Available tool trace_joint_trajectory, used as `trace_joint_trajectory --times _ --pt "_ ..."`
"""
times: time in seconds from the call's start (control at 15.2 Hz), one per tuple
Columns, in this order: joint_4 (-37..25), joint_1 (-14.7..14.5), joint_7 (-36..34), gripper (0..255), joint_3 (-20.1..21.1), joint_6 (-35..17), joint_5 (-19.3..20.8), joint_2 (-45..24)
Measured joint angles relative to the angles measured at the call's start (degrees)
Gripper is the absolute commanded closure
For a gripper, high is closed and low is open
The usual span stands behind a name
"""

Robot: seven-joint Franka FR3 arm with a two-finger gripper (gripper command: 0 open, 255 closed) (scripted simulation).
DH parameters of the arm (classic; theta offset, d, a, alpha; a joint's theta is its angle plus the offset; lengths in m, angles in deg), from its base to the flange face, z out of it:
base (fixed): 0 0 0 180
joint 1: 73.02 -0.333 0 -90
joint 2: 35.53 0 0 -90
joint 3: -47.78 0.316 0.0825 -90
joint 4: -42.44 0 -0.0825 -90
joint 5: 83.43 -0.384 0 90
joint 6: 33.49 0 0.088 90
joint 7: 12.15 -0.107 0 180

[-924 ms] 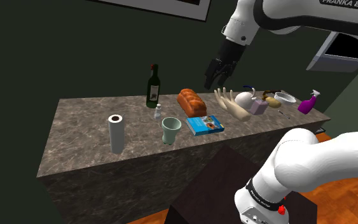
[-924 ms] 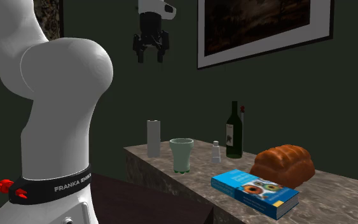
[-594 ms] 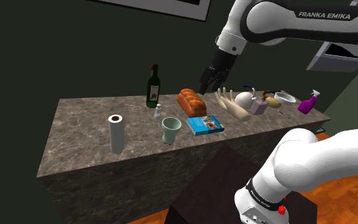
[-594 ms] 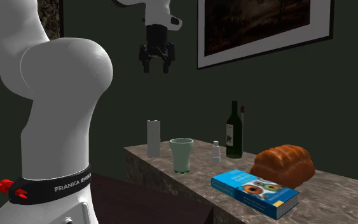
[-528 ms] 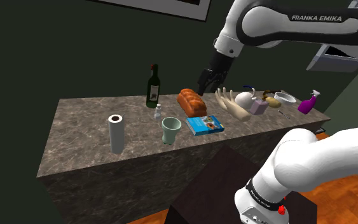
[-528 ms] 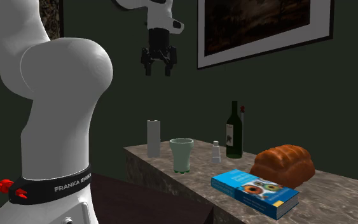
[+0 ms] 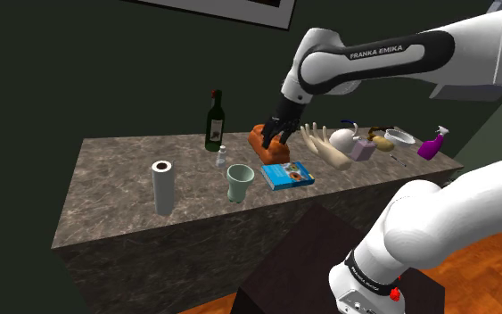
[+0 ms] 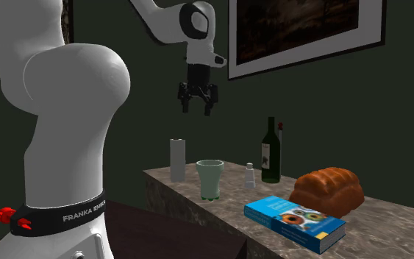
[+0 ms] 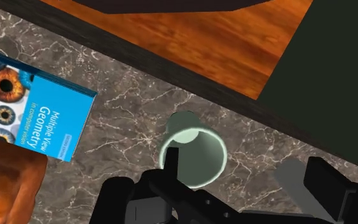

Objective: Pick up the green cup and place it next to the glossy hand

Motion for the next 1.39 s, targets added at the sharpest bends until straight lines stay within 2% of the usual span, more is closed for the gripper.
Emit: trace_joint_trajectory --times 0.33,0.66,0.99,1.39 --pt "-0.8 -0.2 4.2 0 -2.6 -9.0 -1.9 -10.6" --pt "-2.6 -0.7 9.2 0 -4.5 -17.2 -6.2 -21.8" --pt "-6.9 -0.2 15.1 0 -5.3 -22.2 -11.8 -32.5" --pt "-7.9 -0.1 18.0 0 -4.2 -26.4 -15.6 -38.3"
